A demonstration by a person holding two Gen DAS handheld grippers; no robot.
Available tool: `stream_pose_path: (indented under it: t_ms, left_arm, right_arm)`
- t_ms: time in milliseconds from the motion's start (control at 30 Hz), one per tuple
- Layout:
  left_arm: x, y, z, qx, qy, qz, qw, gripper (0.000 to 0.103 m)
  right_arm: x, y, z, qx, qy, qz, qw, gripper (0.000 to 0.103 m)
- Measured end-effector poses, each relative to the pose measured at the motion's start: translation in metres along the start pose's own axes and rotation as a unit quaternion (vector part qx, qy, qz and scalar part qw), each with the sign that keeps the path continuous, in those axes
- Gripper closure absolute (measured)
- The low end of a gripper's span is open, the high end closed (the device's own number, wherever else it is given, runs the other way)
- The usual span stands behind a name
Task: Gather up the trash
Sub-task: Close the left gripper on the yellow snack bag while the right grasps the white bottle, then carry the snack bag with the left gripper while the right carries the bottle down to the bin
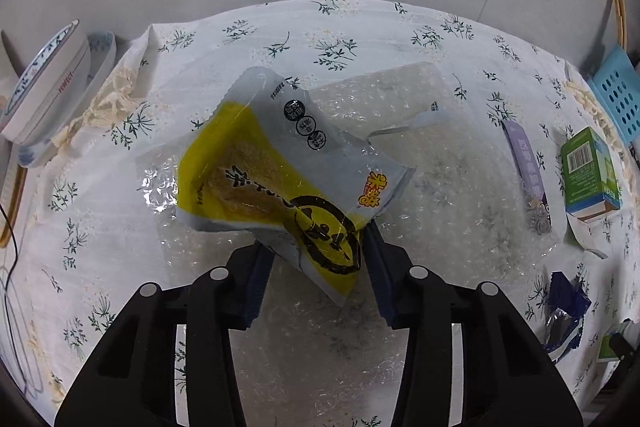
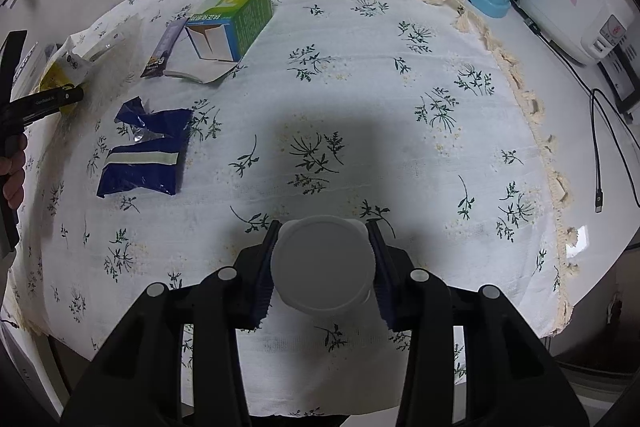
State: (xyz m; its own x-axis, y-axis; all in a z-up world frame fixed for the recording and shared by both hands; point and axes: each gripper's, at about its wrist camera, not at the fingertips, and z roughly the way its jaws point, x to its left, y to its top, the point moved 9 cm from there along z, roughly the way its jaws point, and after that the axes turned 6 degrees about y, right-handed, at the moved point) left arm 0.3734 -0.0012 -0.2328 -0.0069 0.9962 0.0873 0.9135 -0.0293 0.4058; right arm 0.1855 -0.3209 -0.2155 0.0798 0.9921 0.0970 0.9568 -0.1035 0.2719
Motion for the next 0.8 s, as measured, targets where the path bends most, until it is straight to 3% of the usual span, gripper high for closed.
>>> stream_pose_path:
  t_ms: [233, 800]
  left_arm:
    - [0.007, -0.006, -0.002, 0.002, -0.002, -0.002, 1.0, 0.067]
    - [0.013, -0.021, -0.037, -0.016, -0.013, -0.018, 0.9996, 0.068]
  right_arm:
    - [0.001, 0.001, 0.0, -0.002, -0.001, -0.001, 1.0, 0.064]
    - [0.005, 0.002, -0.012, -0.018, 0.01, -0.002, 1.0, 0.064]
